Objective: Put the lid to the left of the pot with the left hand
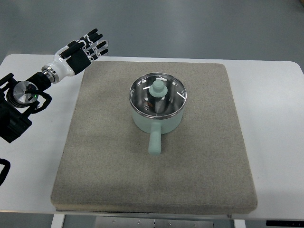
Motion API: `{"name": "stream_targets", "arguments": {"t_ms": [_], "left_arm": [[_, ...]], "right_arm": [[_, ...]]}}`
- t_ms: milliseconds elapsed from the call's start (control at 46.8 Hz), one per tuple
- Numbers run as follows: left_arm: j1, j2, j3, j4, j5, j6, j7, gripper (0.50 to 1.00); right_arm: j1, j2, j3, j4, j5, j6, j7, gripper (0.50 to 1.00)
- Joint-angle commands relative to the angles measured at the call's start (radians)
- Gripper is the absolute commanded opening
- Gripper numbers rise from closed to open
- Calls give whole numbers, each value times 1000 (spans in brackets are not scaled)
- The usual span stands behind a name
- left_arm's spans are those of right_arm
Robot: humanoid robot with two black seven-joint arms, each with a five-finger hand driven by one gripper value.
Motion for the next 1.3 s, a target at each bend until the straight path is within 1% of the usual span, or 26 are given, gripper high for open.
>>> {"name": "stream_targets", "arguments": {"t_ms": [0,1046,1281], "left_arm": [[0,0,0,0,1,0,-1,999],[-14,18,3,3,8,0,-1,996],[-34,48,17,-6,83,-29,-8,996]], "right_arm": [[0,0,0,0,1,0,0,921],[1,0,0,0,0,0,0,921],[0,0,0,0,0,0,0,921]]}}
